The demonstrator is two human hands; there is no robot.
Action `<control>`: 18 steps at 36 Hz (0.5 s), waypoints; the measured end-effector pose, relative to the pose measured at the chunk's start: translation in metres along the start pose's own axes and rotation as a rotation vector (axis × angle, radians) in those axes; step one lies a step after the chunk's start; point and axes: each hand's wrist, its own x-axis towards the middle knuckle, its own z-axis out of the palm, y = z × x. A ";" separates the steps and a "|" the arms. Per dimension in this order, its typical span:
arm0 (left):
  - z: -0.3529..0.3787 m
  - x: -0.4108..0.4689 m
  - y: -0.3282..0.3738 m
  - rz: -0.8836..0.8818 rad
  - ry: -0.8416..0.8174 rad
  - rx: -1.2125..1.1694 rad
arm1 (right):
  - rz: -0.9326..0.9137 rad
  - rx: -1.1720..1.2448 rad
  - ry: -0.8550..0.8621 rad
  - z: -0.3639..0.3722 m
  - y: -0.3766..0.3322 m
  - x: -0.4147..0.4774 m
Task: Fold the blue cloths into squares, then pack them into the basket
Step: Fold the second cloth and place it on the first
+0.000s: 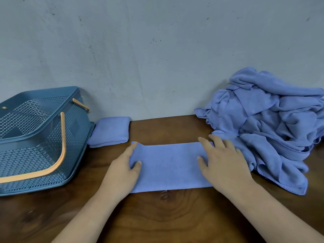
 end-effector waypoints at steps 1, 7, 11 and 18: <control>0.000 0.001 0.000 0.001 0.006 0.009 | -0.048 0.043 0.017 0.000 -0.004 0.001; 0.001 0.002 -0.004 0.012 0.044 0.052 | -0.241 0.122 -0.327 0.018 -0.005 0.004; 0.002 0.006 -0.003 0.010 0.051 0.086 | -0.210 0.088 -0.356 0.019 -0.003 0.004; 0.005 0.009 0.000 0.070 0.059 0.365 | -0.183 0.064 -0.349 0.024 -0.005 0.003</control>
